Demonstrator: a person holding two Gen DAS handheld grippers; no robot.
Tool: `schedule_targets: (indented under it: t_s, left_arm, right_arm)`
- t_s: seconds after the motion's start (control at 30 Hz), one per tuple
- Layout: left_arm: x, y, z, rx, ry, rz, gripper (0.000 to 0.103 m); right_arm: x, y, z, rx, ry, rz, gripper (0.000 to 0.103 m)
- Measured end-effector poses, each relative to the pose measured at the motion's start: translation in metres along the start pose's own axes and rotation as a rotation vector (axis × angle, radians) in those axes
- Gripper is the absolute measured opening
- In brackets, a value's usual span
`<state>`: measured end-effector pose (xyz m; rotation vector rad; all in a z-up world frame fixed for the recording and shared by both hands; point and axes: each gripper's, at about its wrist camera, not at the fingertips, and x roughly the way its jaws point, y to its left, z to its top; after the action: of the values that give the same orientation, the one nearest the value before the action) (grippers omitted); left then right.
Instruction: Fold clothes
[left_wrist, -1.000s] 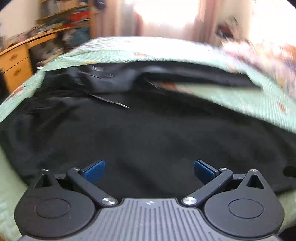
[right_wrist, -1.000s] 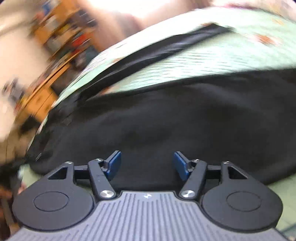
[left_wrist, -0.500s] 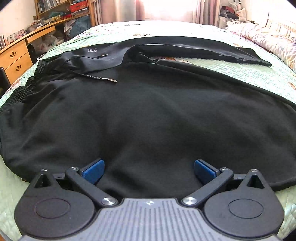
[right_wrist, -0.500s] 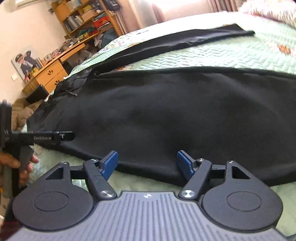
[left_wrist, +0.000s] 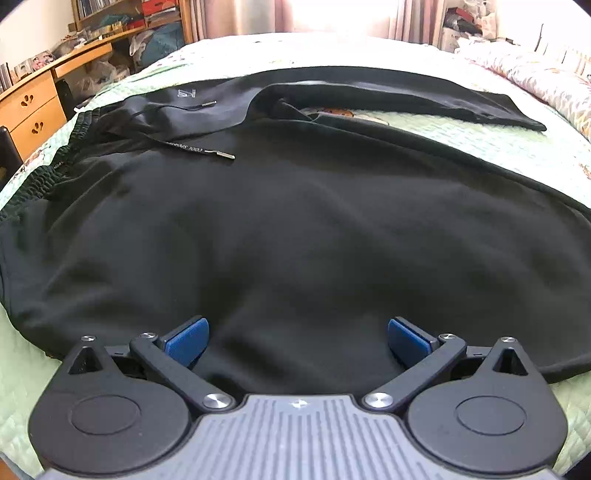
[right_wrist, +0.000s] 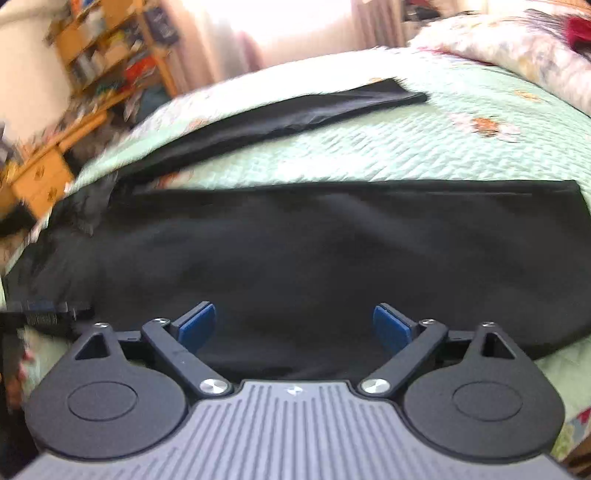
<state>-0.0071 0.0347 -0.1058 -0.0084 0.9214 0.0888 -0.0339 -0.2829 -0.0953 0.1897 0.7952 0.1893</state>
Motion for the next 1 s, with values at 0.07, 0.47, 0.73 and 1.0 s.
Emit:
schedule_targets:
  t_s: [0.07,0.47,0.73,1.0]
  left_arm:
    - [0.001,0.0,0.002,0.002,0.013,-0.002,0.103]
    - [-0.002,0.003,-0.001,0.022,0.016,-0.03,0.103]
    - [-0.001,-0.001,0.001,0.021,0.031,-0.008,0.103]
    - [0.0,0.001,0.004,0.018,0.064,-0.022,0.103]
  right_arm:
    - [0.019,-0.004,-0.01,-0.017,0.066,-0.038,0.095]
    - [0.0,-0.028,-0.02,0.013,0.027,-0.037,0.053]
    - [0.005,-0.021,-0.022,0.0,0.035,-0.062,0.077]
    - [-0.008,-0.045,-0.031,0.08,-0.023,-0.029,0.075]
